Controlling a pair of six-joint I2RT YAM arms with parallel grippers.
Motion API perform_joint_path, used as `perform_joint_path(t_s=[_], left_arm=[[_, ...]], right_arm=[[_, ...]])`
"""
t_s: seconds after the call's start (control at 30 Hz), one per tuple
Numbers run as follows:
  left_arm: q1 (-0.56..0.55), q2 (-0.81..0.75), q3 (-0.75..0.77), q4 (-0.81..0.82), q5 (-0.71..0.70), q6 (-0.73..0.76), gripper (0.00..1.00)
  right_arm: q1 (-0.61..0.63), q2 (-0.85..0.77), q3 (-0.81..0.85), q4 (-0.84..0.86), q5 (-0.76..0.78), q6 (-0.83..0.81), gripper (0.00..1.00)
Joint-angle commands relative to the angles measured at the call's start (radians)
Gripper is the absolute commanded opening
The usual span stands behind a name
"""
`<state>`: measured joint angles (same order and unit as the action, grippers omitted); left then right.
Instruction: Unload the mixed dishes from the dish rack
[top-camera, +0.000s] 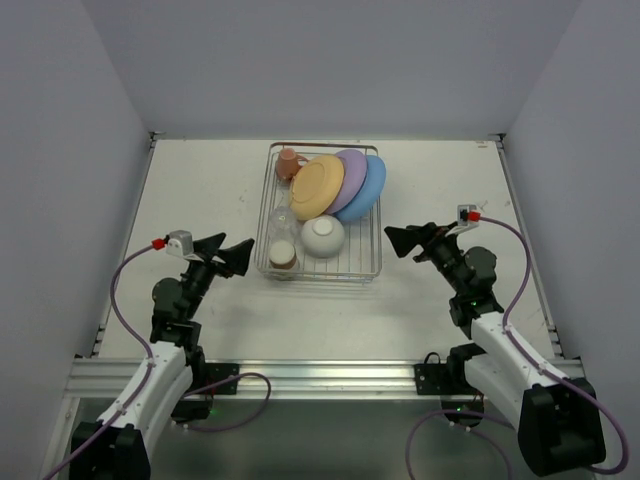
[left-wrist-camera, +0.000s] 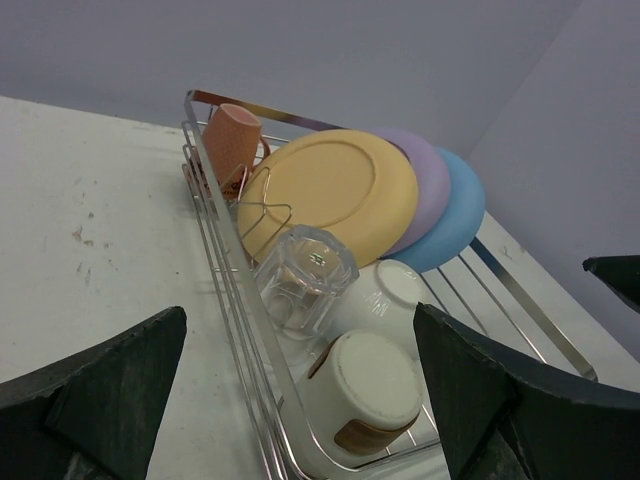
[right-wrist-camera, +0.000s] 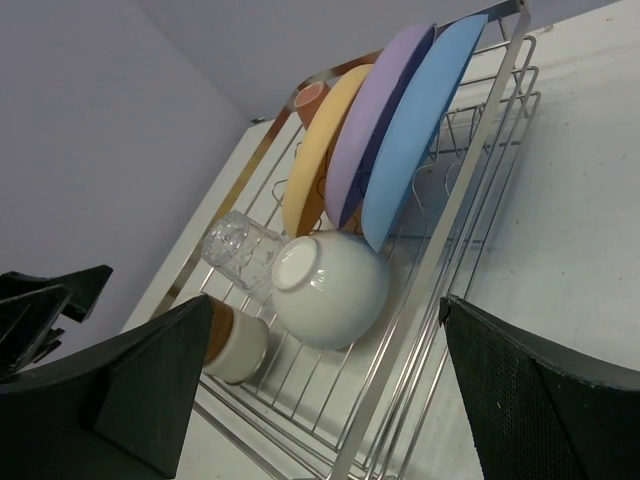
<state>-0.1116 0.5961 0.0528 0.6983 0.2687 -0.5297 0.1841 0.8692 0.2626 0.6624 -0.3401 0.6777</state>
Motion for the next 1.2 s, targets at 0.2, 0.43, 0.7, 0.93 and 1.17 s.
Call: perform_joint_path(t_s=[0.2,0.43,0.7,0.93,1.17], left_arm=[[0.006,0.037,0.012,0.079,0.038,0.013,1.0],[0.006,0.071,0.027,0.066,0.043,0.01,1.0],[0.006,0.076,0.038,0.06,0.06,0.01,1.0],[0.006,0.073,0.048,0.041,0.064,0.011,1.0],[0.006,0.077,0.058,0.03,0.063,0.01,1.0]], right_arm=[[0.002,-0.039,-0.011,0.052,0.001,-0.007,0.99],[0.002,-0.053,-0.006,0.032,-0.009,-0.003,0.99],[0.002,-0.013,0.033,-0.001,-0.011,0.025,0.99],[0.0,0.071,0.124,-0.043,-0.04,0.057,0.88],[-0.003,0.172,0.231,-0.043,-0.04,0.085,0.79]])
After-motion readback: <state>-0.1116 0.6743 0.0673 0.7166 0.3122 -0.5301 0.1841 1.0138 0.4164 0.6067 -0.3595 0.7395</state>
